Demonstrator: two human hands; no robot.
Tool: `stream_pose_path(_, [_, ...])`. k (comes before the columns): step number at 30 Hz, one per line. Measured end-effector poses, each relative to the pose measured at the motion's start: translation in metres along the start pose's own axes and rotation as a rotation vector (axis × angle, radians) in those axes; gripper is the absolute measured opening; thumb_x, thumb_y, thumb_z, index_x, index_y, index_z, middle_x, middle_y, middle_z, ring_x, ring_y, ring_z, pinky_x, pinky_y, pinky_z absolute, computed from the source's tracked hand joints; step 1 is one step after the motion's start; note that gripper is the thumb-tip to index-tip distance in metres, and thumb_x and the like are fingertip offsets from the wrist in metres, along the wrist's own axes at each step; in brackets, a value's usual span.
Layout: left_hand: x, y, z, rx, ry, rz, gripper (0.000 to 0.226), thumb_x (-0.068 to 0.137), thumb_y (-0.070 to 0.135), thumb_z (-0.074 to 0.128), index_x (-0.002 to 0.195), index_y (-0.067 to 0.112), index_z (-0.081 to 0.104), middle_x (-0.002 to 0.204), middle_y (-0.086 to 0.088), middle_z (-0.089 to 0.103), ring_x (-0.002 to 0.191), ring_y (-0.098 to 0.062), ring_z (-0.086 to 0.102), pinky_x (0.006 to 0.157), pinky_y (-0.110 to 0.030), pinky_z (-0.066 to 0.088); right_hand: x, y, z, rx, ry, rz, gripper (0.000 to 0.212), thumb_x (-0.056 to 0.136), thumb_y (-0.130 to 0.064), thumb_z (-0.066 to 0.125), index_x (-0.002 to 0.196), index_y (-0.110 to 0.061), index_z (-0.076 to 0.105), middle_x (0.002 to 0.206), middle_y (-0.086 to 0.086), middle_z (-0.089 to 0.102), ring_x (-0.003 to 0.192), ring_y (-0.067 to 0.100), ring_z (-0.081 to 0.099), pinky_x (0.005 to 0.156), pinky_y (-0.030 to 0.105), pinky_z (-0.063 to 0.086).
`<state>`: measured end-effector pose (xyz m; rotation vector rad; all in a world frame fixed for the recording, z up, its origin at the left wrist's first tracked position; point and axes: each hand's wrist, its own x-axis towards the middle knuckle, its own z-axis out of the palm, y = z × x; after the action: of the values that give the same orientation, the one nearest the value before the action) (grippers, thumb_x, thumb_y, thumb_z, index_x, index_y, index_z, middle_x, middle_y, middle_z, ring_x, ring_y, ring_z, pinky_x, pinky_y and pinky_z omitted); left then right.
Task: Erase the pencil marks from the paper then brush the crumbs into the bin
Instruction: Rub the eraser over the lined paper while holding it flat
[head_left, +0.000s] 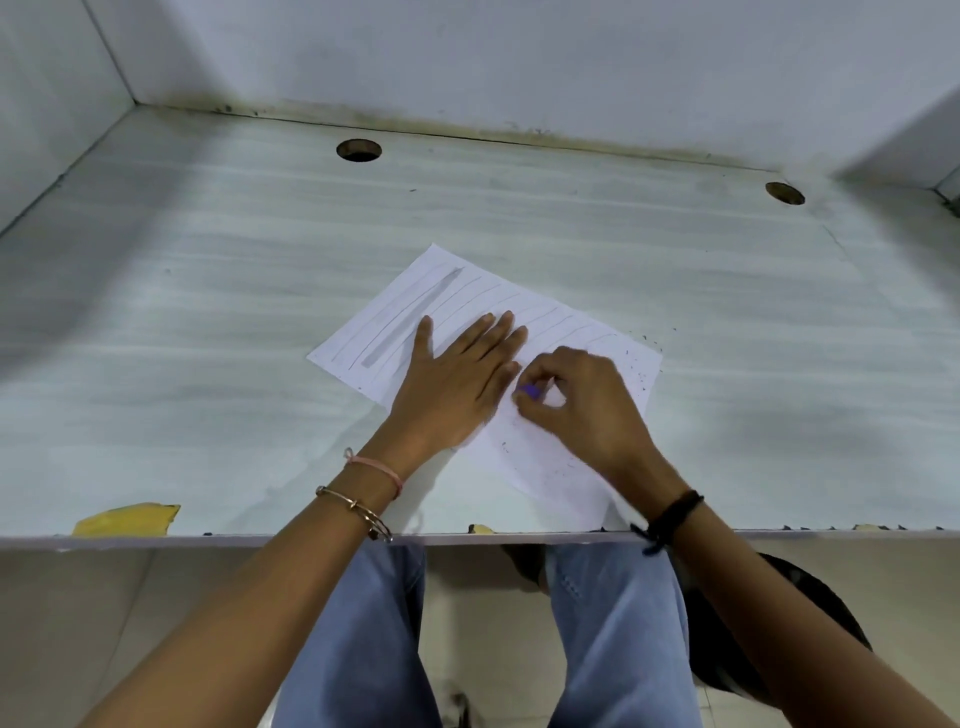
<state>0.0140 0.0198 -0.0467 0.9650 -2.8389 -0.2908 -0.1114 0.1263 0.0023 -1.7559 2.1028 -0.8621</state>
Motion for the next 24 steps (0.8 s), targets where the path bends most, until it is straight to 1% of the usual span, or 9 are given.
stream_pose_path(4, [-0.002,-0.002,0.002,-0.035,-0.011,0.016,0.053,0.102,0.044,0.001,0.154,0.036,-0.001,0.161,0.017,-0.006,0.147,-0.001,-0.006,0.116,-0.057,-0.006,-0.029,-0.021,0.01,0.025,-0.232,-0.111,0.003,0.076,-0.02,0.071,0.077,-0.018,0.069,0.072,-0.01,0.063,0.068,0.003,0.053,0.065,0.012,0.035])
stream_pose_path(5, [-0.003,-0.001,0.002,-0.024,-0.008,0.015,0.054,0.101,0.045,0.001,0.154,0.036,0.0,0.161,0.017,-0.005,0.147,-0.001,-0.006,0.116,-0.057,-0.006,-0.024,-0.017,0.007,0.019,-0.24,-0.11,0.003,0.076,-0.019,0.072,0.078,-0.018,0.07,0.072,-0.011,0.063,0.067,0.002,0.053,0.066,0.011,0.035])
stream_pose_path(10, [0.0,0.001,0.0,-0.016,-0.015,-0.018,0.051,0.104,0.041,0.009,0.155,0.036,0.001,0.161,0.017,-0.005,0.147,0.0,-0.007,0.116,-0.058,-0.005,0.008,0.01,-0.003,-0.005,0.006,0.012,0.002,0.076,-0.017,0.071,0.076,-0.015,0.07,0.073,-0.003,0.066,0.066,0.001,0.052,0.064,0.012,0.034])
stream_pose_path(11, [0.0,0.001,-0.001,-0.016,-0.011,-0.015,0.051,0.104,0.041,0.009,0.155,0.035,0.001,0.161,0.017,-0.005,0.147,-0.001,-0.007,0.116,-0.058,-0.005,0.002,0.005,0.0,-0.023,-0.013,-0.013,0.002,0.076,-0.017,0.071,0.076,-0.016,0.069,0.073,-0.004,0.065,0.066,0.002,0.052,0.064,0.014,0.035])
stream_pose_path(15, [-0.003,0.0,-0.001,-0.028,-0.015,0.013,0.051,0.105,0.04,0.009,0.155,0.034,-0.001,0.161,0.016,-0.006,0.147,-0.001,-0.008,0.116,-0.056,-0.008,-0.024,-0.015,0.005,0.052,-0.24,-0.137,0.002,0.078,-0.014,0.072,0.079,-0.013,0.07,0.072,-0.008,0.062,0.067,-0.001,0.052,0.064,0.008,0.035])
stream_pose_path(17, [-0.002,0.0,-0.001,-0.012,-0.024,0.002,0.052,0.104,0.041,0.008,0.155,0.034,-0.001,0.161,0.017,-0.007,0.147,-0.001,-0.008,0.116,-0.057,-0.006,-0.007,-0.003,0.0,0.019,-0.168,-0.114,0.003,0.077,-0.013,0.073,0.079,-0.012,0.071,0.071,-0.009,0.062,0.065,-0.002,0.053,0.065,0.01,0.033])
stream_pose_path(20, [0.0,0.001,-0.001,-0.015,-0.028,-0.018,0.051,0.104,0.042,0.008,0.154,0.036,-0.001,0.161,0.017,-0.007,0.147,0.0,-0.008,0.116,-0.058,-0.006,0.015,0.015,-0.007,0.002,0.009,0.013,0.003,0.077,-0.015,0.072,0.078,-0.013,0.07,0.073,-0.004,0.065,0.066,0.001,0.053,0.067,0.019,0.035])
stream_pose_path(22, [0.0,0.001,-0.001,-0.008,-0.021,-0.014,0.052,0.103,0.042,0.006,0.155,0.035,0.0,0.161,0.017,-0.006,0.147,-0.001,-0.007,0.116,-0.057,-0.006,0.005,0.006,0.0,-0.013,-0.017,-0.026,0.002,0.076,-0.016,0.07,0.076,-0.014,0.069,0.072,-0.005,0.065,0.066,0.004,0.053,0.065,0.02,0.037])
stream_pose_path(24, [-0.001,0.0,-0.001,-0.016,-0.022,0.002,0.054,0.102,0.043,0.003,0.155,0.035,0.0,0.161,0.017,-0.007,0.147,-0.001,-0.008,0.116,-0.057,-0.007,-0.015,-0.01,0.008,0.003,-0.137,-0.115,0.002,0.075,-0.016,0.07,0.076,-0.016,0.068,0.072,-0.009,0.062,0.067,0.002,0.052,0.065,0.012,0.036])
